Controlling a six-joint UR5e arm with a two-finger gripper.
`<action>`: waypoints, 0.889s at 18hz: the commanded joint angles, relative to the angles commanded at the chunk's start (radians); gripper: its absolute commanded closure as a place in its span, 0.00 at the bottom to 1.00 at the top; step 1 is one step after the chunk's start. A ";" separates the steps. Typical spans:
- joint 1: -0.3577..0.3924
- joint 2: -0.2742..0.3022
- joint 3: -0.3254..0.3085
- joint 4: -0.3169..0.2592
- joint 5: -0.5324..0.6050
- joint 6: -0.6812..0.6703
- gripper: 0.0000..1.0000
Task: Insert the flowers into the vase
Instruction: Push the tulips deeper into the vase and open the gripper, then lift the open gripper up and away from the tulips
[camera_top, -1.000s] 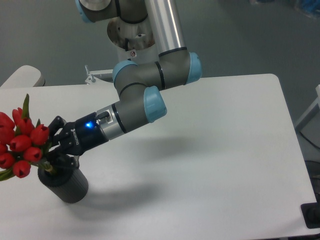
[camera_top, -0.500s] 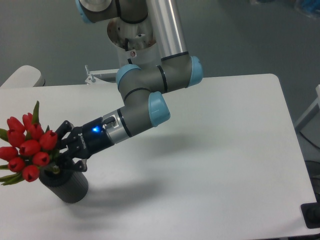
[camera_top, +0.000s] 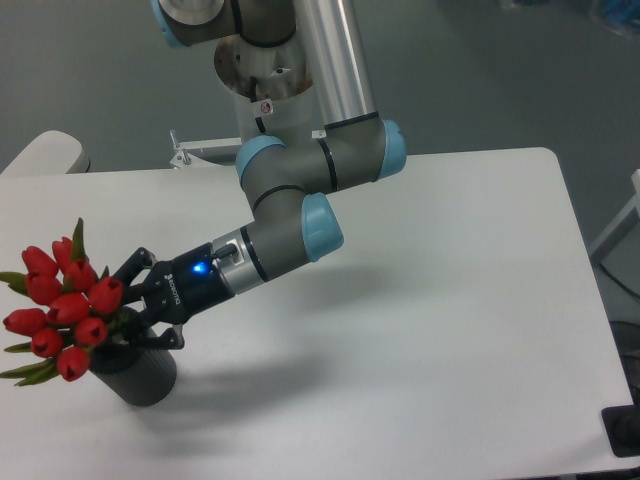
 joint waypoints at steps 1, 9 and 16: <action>-0.002 -0.006 0.000 0.000 0.000 0.000 0.35; 0.008 -0.011 -0.003 -0.003 0.000 -0.008 0.00; 0.043 0.009 -0.015 -0.002 0.005 -0.009 0.00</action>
